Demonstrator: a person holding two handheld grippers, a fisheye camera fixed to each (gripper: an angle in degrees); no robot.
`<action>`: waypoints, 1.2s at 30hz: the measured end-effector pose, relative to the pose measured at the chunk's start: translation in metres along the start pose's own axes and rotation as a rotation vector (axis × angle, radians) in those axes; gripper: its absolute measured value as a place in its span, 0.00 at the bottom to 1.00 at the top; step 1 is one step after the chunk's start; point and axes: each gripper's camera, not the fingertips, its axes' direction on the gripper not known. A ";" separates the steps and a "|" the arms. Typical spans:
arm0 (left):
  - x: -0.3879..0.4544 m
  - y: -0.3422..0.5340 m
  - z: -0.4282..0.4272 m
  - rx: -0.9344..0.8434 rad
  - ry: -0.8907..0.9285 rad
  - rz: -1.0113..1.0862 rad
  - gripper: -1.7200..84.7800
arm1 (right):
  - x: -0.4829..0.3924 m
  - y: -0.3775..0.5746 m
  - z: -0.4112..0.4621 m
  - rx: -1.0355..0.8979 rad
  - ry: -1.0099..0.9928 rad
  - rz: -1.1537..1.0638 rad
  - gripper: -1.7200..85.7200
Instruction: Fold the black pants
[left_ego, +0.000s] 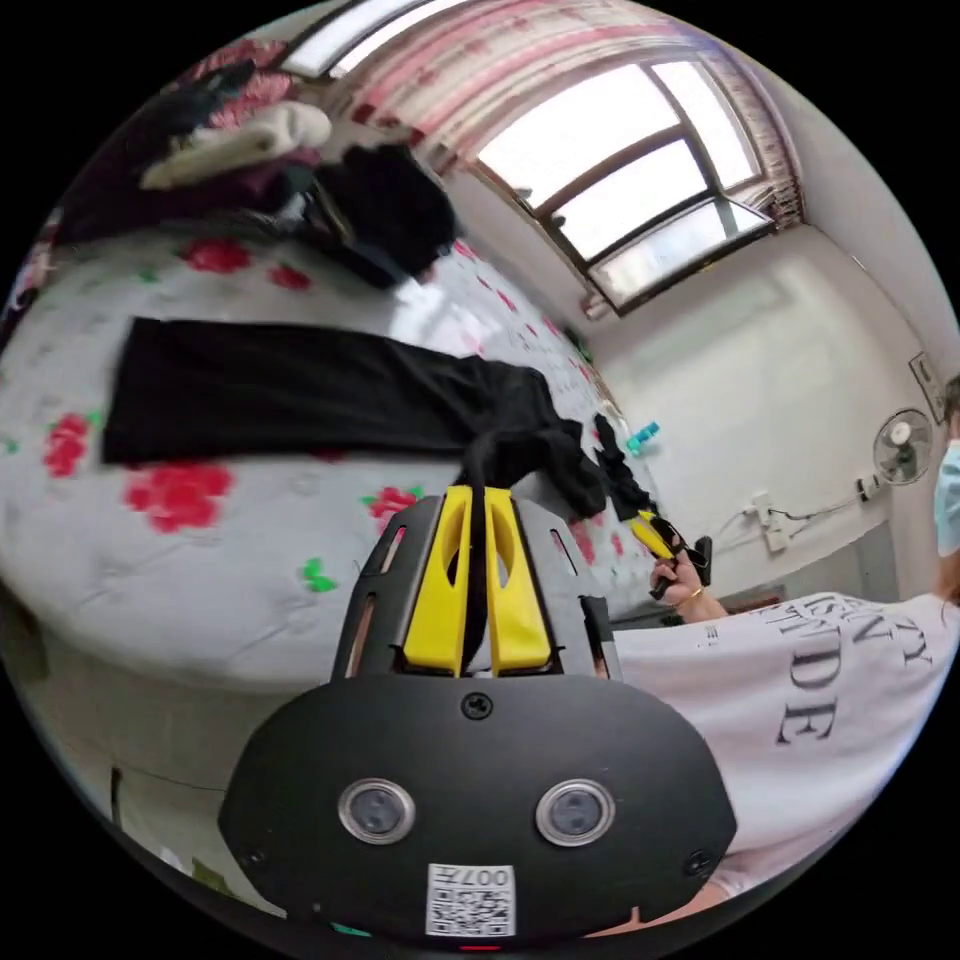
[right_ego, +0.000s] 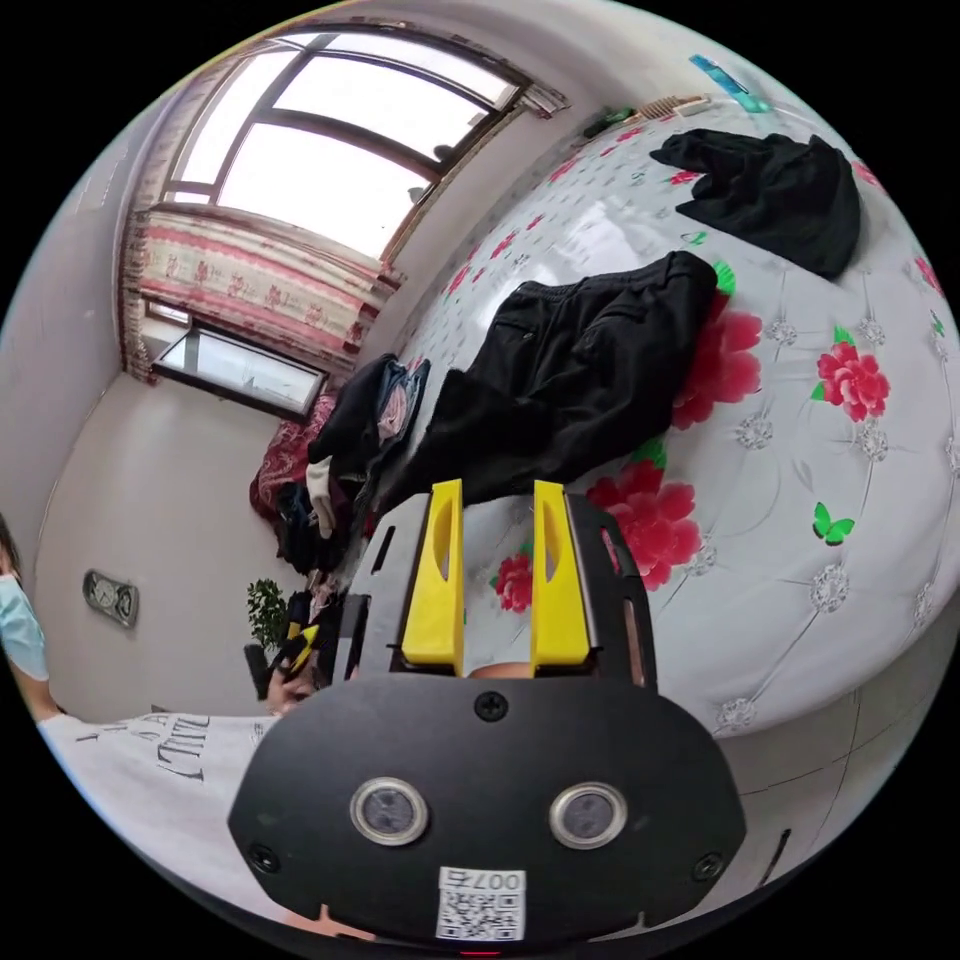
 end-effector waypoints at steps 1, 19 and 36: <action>-0.010 0.005 -0.037 0.027 -0.071 -0.029 0.02 | 0.002 -0.003 0.002 -0.001 0.004 0.007 0.11; -0.059 0.069 -0.047 0.123 -0.428 -0.461 0.13 | 0.050 -0.081 0.076 -0.086 0.320 0.242 0.13; -0.064 0.021 0.049 -0.382 -0.511 -0.457 0.01 | -0.026 -0.038 0.080 -0.222 0.755 0.054 0.04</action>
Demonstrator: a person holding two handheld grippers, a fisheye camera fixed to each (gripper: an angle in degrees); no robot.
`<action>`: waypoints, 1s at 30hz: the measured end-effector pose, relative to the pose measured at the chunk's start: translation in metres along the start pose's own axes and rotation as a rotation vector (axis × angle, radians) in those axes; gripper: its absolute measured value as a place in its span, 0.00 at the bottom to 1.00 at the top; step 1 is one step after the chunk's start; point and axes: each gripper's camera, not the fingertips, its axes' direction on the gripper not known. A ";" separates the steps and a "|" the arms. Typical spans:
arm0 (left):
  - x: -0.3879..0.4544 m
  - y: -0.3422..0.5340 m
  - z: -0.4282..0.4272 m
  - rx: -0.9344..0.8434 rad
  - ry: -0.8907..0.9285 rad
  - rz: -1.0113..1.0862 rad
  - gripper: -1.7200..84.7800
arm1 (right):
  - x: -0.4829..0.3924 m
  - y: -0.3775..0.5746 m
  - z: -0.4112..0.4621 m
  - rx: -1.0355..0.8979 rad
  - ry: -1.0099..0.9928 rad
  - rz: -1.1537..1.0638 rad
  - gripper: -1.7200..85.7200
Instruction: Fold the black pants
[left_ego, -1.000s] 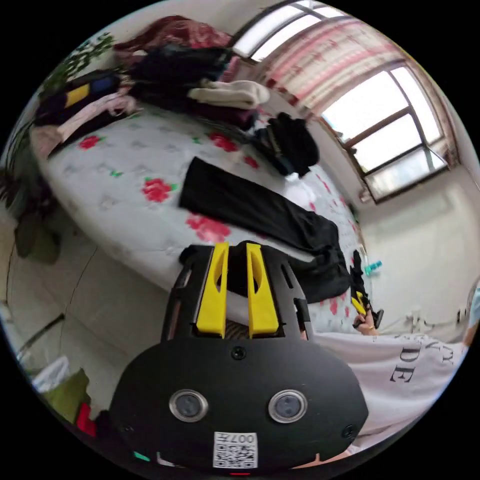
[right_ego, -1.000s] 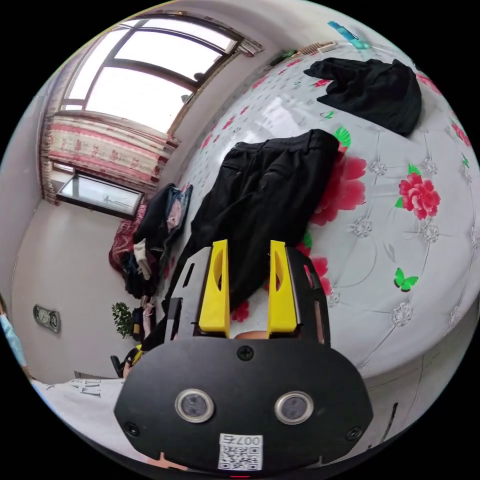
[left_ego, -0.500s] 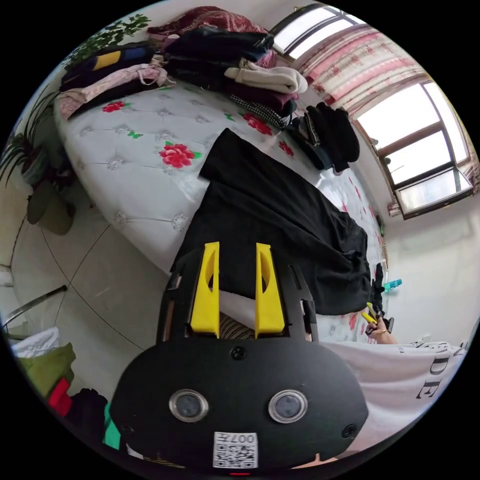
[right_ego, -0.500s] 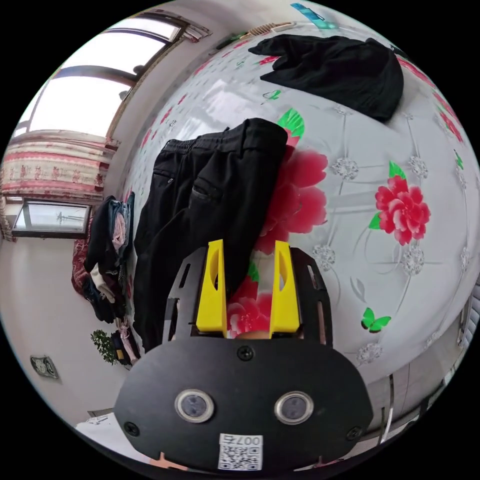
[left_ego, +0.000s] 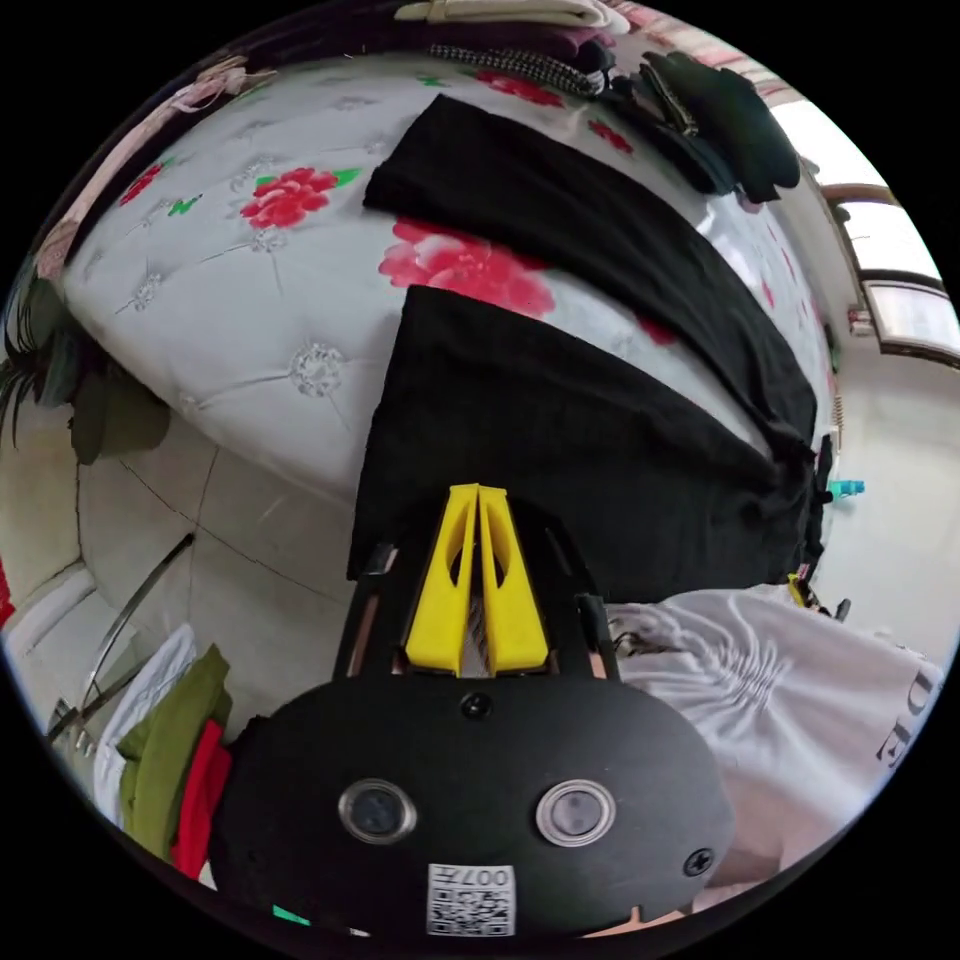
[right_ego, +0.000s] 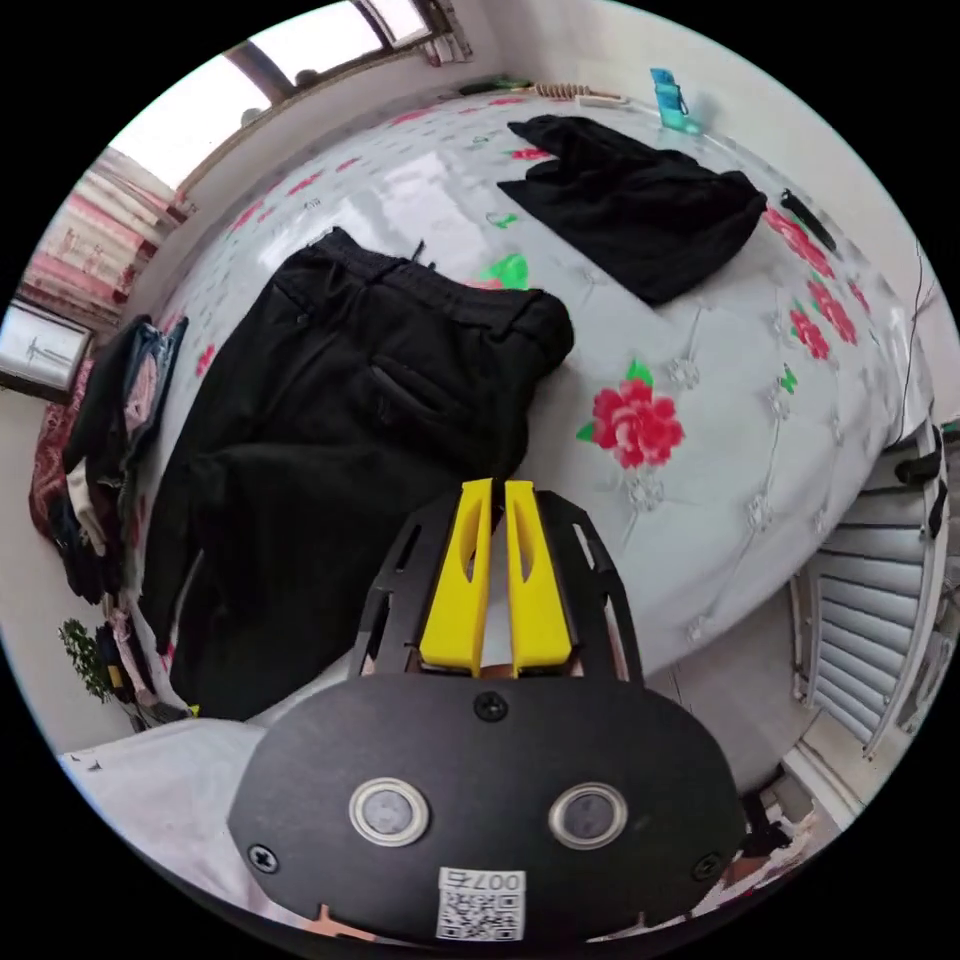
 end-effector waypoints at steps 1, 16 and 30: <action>-0.001 0.001 -0.001 -0.037 -0.046 0.001 0.01 | -0.003 0.002 -0.004 0.014 0.021 -0.011 0.05; 0.069 -0.162 -0.064 0.197 -0.105 0.333 0.16 | -0.293 -0.153 -0.016 0.169 -0.055 -0.860 0.14; 0.094 -0.262 -0.009 -0.003 -0.341 0.636 0.16 | -0.447 -0.262 0.106 -0.328 0.205 -1.309 0.12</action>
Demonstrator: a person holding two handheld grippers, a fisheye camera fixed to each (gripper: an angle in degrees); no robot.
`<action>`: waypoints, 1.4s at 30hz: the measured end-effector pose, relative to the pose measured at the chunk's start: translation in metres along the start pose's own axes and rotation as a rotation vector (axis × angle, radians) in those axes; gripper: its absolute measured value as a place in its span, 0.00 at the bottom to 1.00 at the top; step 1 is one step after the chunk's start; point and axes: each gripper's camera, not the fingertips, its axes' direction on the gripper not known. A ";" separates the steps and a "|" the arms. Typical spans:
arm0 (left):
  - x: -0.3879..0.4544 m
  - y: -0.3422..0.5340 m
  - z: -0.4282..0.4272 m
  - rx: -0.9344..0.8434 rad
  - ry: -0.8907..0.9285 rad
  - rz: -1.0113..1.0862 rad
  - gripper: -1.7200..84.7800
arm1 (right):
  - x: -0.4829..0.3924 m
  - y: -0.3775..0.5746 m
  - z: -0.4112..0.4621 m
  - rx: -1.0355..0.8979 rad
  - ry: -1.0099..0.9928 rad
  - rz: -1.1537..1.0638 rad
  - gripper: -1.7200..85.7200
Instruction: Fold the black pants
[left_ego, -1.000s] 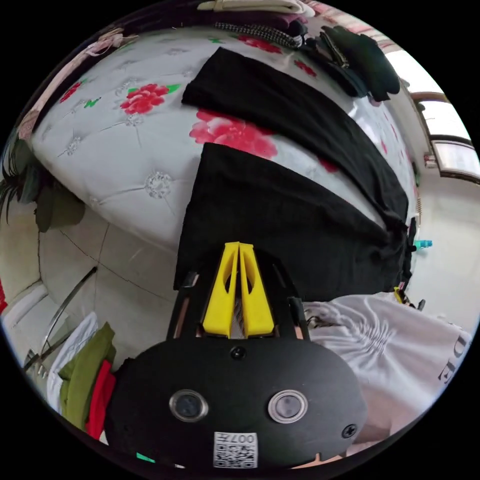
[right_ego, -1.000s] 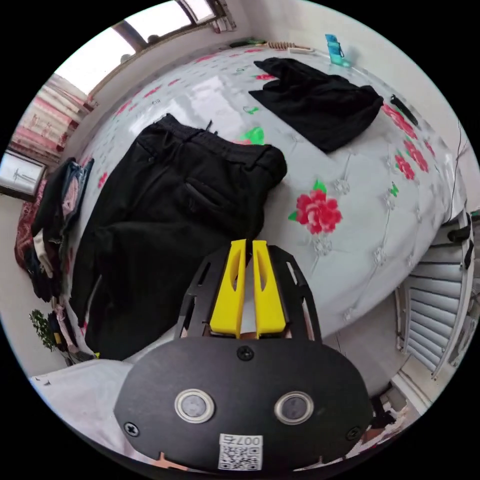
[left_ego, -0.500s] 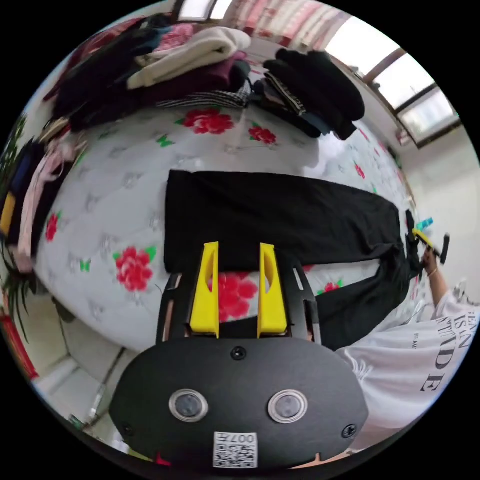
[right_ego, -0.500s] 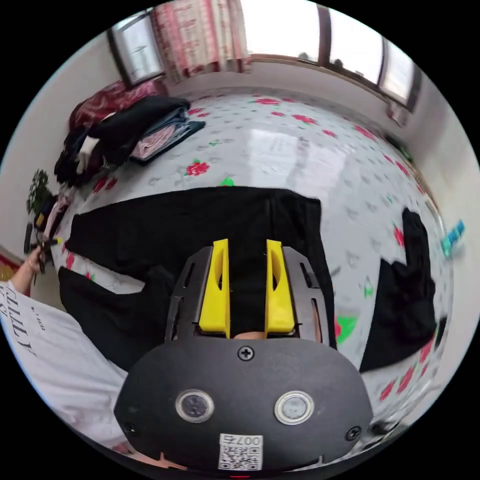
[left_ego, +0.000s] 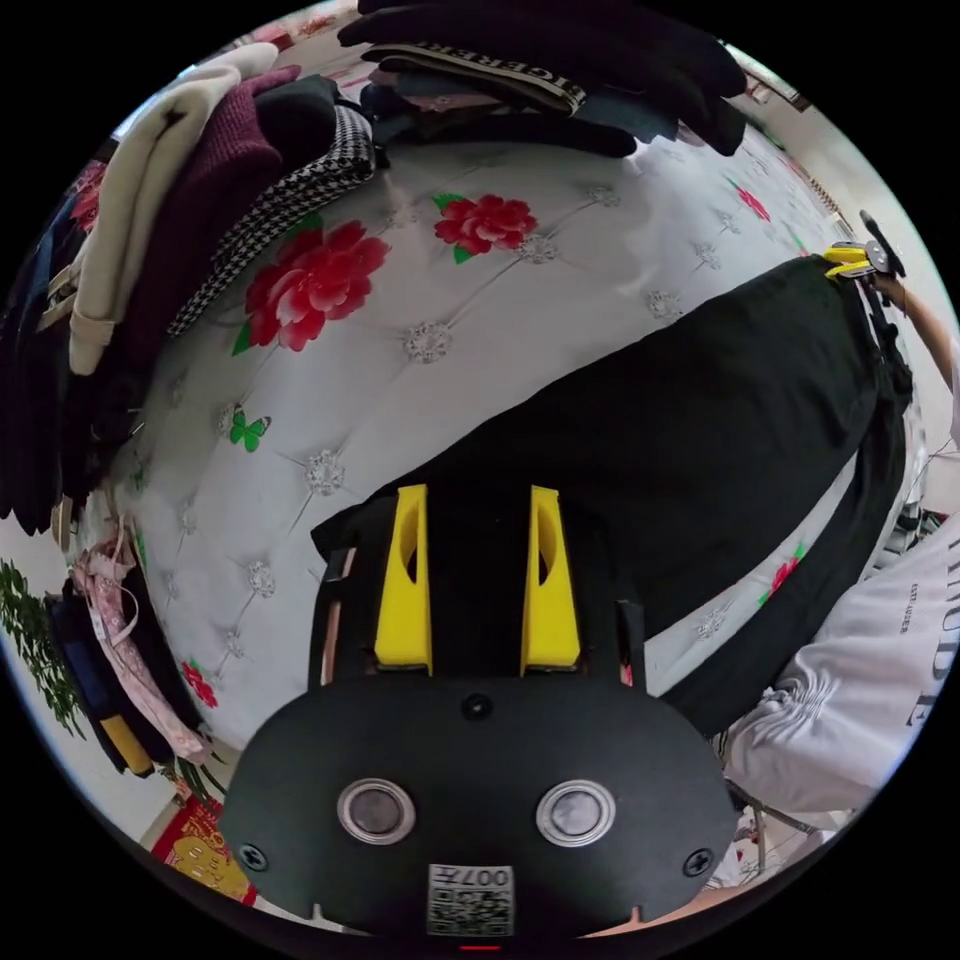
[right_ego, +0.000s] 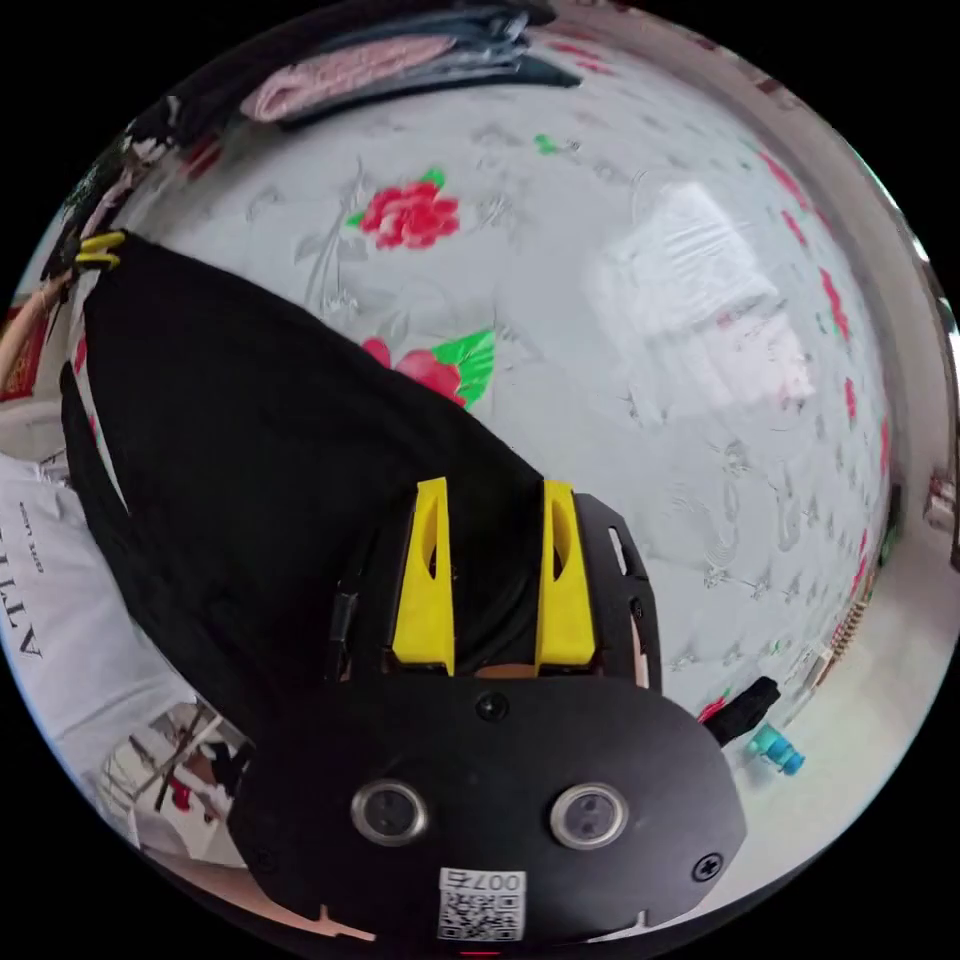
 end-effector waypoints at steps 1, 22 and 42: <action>-0.004 0.003 0.001 -0.005 -0.003 -0.017 0.11 | 0.002 -0.001 -0.002 0.007 -0.007 0.004 0.12; 0.100 0.298 -0.209 0.743 0.085 -0.090 0.01 | -0.115 0.351 -0.158 0.538 0.175 0.341 0.02; 0.117 0.403 -0.027 0.410 0.307 -0.437 0.01 | -0.090 0.539 0.056 0.699 -0.462 1.109 0.12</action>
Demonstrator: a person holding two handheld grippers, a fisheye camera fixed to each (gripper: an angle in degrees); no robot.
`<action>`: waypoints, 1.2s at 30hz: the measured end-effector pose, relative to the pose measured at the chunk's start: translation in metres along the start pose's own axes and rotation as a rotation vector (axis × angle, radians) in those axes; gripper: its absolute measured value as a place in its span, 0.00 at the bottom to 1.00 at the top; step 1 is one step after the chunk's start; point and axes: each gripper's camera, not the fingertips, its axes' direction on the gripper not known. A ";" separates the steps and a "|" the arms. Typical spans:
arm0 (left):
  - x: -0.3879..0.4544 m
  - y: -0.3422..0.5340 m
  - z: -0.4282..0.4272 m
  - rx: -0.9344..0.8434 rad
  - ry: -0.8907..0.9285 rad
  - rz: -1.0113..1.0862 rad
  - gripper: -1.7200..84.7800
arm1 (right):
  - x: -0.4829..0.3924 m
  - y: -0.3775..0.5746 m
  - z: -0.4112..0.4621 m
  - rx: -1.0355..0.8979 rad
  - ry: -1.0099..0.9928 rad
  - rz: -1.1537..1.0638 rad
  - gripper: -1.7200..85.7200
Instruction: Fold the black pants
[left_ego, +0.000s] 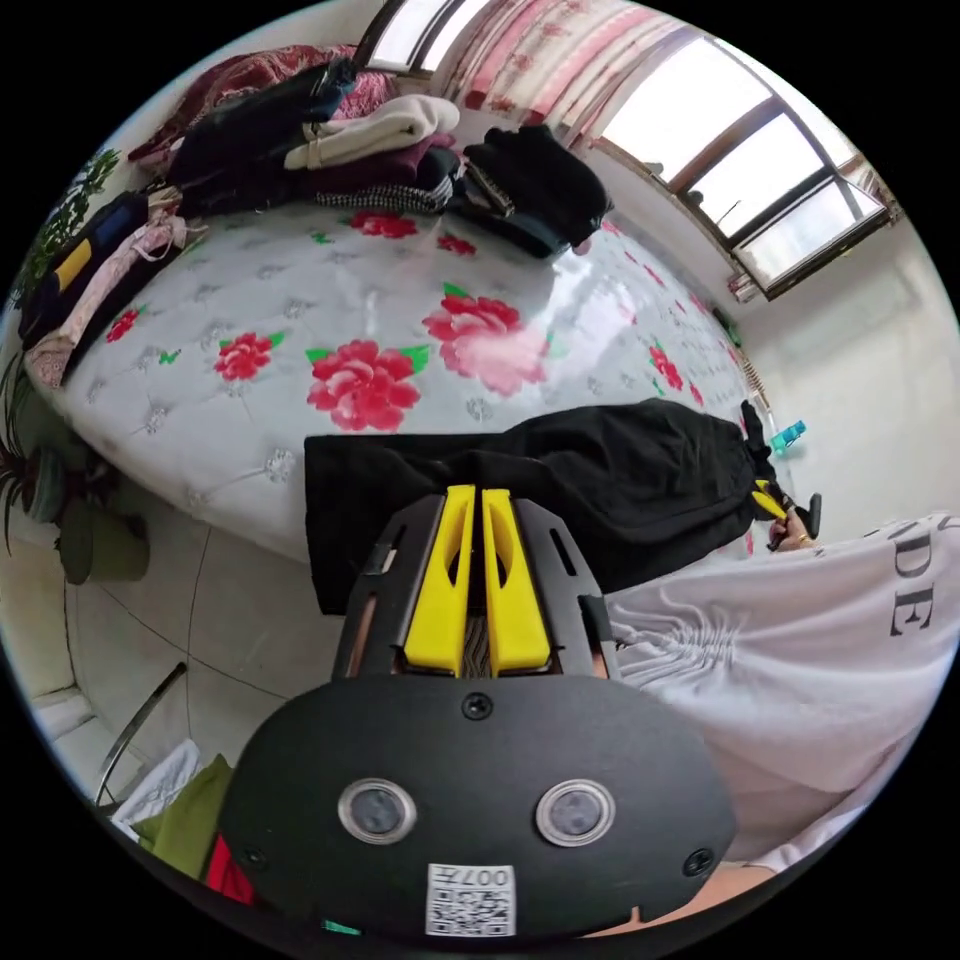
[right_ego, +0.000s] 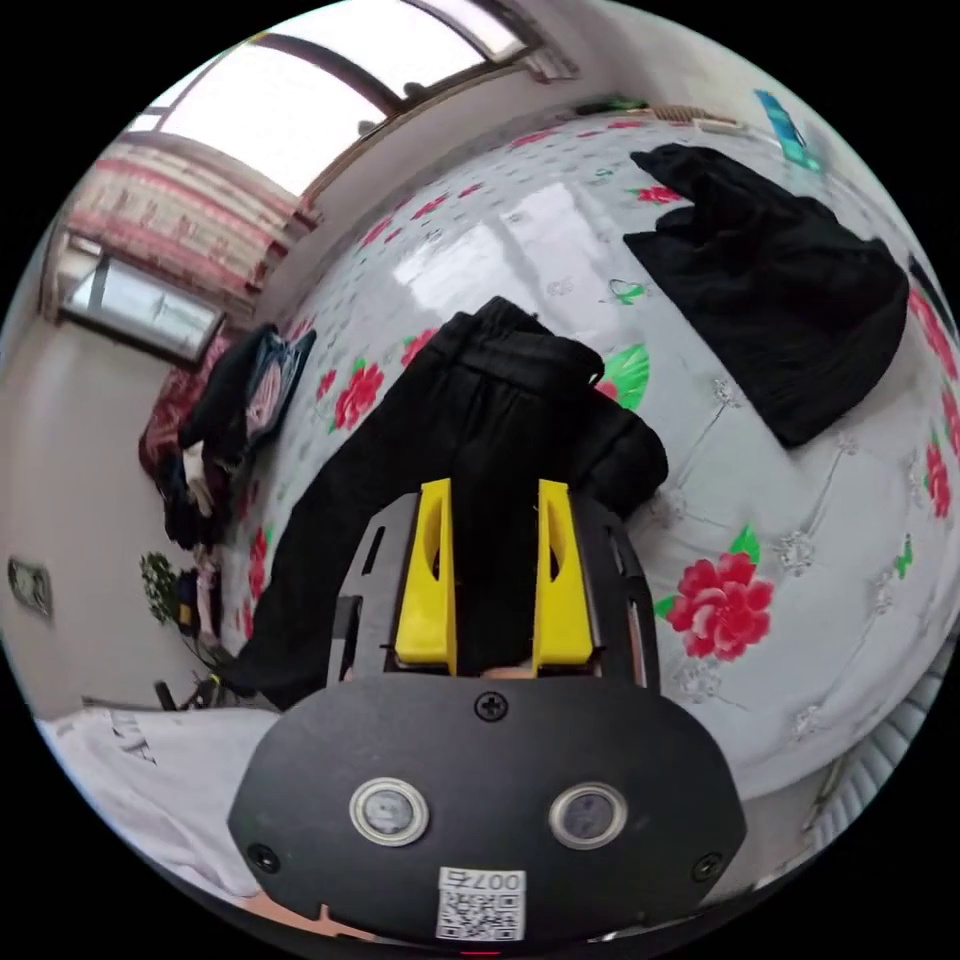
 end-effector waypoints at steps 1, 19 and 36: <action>0.003 -0.004 -0.007 0.030 0.008 0.002 0.01 | 0.004 -0.003 0.002 0.003 0.004 0.012 0.12; 0.020 0.019 0.039 -0.188 -0.053 -0.056 0.01 | 0.043 0.012 -0.037 -0.123 0.260 -0.072 0.04; 0.013 0.006 -0.015 0.060 -0.028 -0.298 0.13 | 0.118 0.034 -0.041 -0.017 -0.136 0.376 0.18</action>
